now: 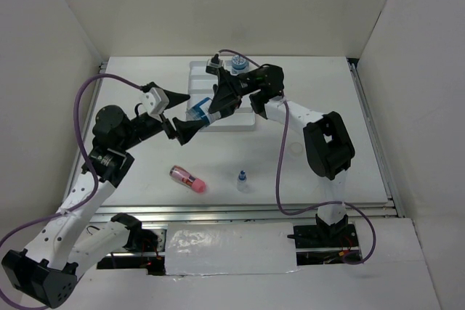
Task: Sort the stationery into containers
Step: Place the stationery at the center of the board.
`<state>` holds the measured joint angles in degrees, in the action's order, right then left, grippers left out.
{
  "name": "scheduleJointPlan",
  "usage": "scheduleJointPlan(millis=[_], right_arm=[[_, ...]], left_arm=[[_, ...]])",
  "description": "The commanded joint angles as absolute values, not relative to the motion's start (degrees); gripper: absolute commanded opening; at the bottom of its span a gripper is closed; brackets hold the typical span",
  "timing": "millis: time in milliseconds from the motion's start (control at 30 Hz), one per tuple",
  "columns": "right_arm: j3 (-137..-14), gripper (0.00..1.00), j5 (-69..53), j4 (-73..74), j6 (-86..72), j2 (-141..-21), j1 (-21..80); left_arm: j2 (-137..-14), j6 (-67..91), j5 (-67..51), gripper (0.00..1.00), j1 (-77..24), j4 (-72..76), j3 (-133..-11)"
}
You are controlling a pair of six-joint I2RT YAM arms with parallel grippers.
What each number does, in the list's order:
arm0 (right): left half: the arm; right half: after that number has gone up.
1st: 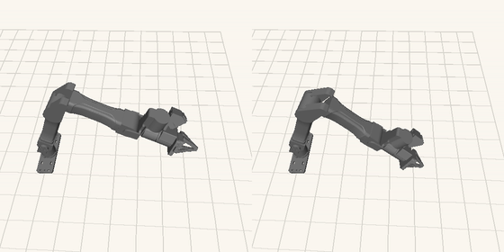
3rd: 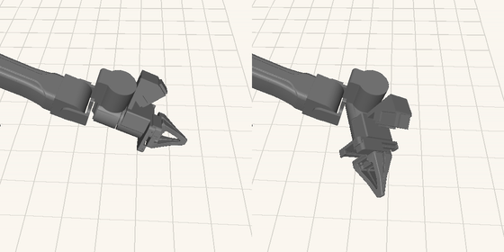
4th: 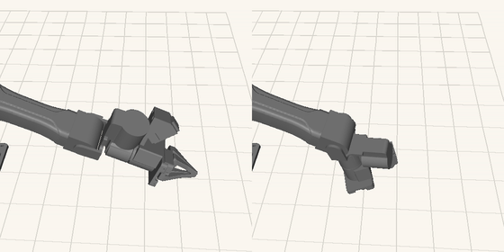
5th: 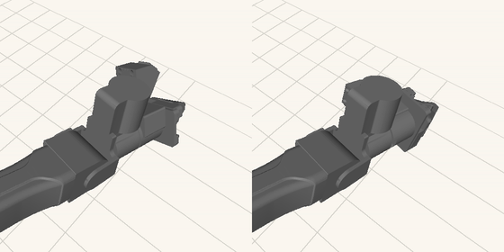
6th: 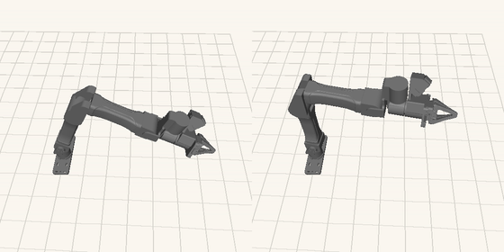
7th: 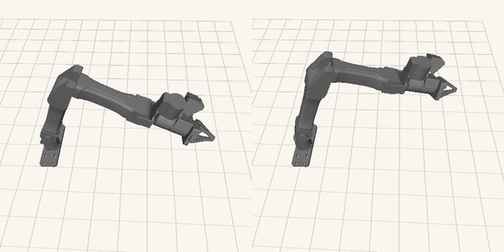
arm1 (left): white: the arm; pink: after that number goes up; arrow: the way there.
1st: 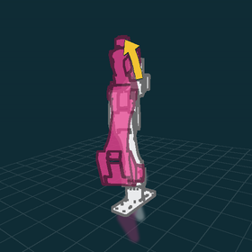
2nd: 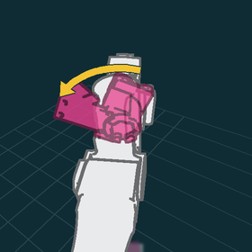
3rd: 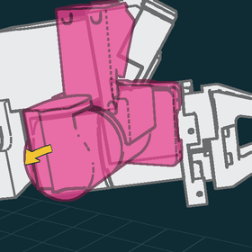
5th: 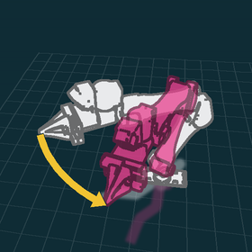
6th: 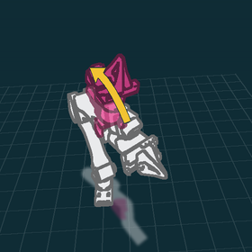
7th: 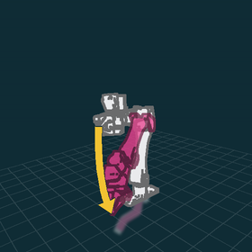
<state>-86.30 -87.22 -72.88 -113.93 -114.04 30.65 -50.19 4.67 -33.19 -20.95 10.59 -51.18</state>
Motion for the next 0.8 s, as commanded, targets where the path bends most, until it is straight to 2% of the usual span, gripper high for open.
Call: scheduleJointPlan(millis=[0, 667, 767], right_arm=[[-89.65, 0.03, -94.57, -96.06, -126.3, -112.68, 31.2], [-90.44, 0.03, -94.31, -96.33, -126.39, -112.32, 31.11], [-90.35, 0.03, -94.04, -96.42, -126.3, -112.32, 31.11]], left_arm=[[-50.97, 3.69, -33.22, 0.99, -21.0, 11.08, -53.17], [-51.51, 4.39, -33.31, 0.99, -21.18, 7.47, -50.63], [-52.12, 4.13, -33.48, 0.96, -21.18, 6.25, -50.89]])
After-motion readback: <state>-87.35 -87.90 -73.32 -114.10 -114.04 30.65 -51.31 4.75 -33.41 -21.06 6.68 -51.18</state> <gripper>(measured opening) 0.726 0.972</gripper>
